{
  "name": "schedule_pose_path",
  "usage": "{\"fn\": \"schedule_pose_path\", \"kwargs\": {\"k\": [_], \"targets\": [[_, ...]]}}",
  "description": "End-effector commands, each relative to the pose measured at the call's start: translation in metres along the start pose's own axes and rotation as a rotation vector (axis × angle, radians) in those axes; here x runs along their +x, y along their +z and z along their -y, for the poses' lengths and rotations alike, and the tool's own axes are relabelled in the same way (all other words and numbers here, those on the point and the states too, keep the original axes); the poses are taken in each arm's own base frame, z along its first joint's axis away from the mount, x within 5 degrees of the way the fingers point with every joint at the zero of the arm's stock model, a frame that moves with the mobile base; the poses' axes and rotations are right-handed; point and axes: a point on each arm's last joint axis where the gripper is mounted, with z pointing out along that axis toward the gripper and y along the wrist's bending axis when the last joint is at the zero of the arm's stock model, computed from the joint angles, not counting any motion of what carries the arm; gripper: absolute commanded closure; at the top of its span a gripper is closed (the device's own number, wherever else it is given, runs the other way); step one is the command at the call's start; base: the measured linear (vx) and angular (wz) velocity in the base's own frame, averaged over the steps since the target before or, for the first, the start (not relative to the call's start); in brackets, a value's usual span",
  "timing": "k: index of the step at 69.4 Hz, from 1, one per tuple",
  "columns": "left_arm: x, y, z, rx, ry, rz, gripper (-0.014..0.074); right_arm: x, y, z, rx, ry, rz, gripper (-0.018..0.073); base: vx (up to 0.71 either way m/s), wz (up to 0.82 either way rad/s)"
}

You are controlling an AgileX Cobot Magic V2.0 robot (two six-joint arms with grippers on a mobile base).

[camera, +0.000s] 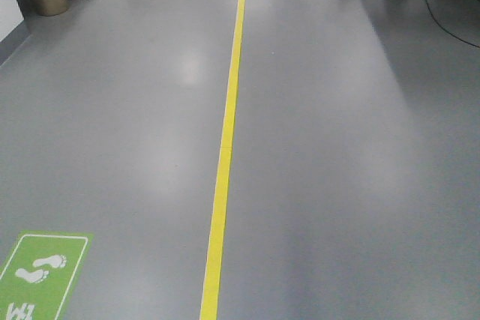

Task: Move and align brake pads A on conveyor
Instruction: 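Drive the base away from the table along the yellow floor line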

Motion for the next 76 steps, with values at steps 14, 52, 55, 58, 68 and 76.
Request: {"fn": "schedule_pose_path", "kwargs": {"k": [14,52,55,58,68,76], "targets": [[-0.018,-0.0024,0.0034,0.021,-0.01,0.12,0.0603,-0.0177,-0.0024,-0.0002,-0.003,-0.012,0.122,0.0561,0.52,-0.16],[-0.0178,-0.0022,0.0033,0.02,-0.009,0.117,0.0603,-0.0177,-0.0024,-0.0002,-0.003,-0.012,0.122,0.0561,0.62,-0.11],[-0.0178,-0.0022,0.0033,0.02,-0.009,0.117,0.0603,-0.0177,-0.0024,-0.0002,-0.003,-0.012,0.122,0.0561,0.66,-0.02],[-0.0178,-0.0022,0.0033,0.02,-0.009,0.117,0.0603,-0.0177,-0.0024,-0.0002,-0.003,-0.012,0.122,0.0561,0.66,-0.02],[-0.0178,-0.0022,0.0033,0.02,-0.009,0.117,0.0603,-0.0177,-0.0024,-0.0002,-0.003,-0.012,0.122,0.0561,0.67,-0.02],[-0.0178,-0.0022,0.0033,0.02,-0.009,0.117,0.0603,-0.0177,-0.0024,-0.0002,-0.003,-0.012,0.122,0.0561,0.68,-0.01]]}}
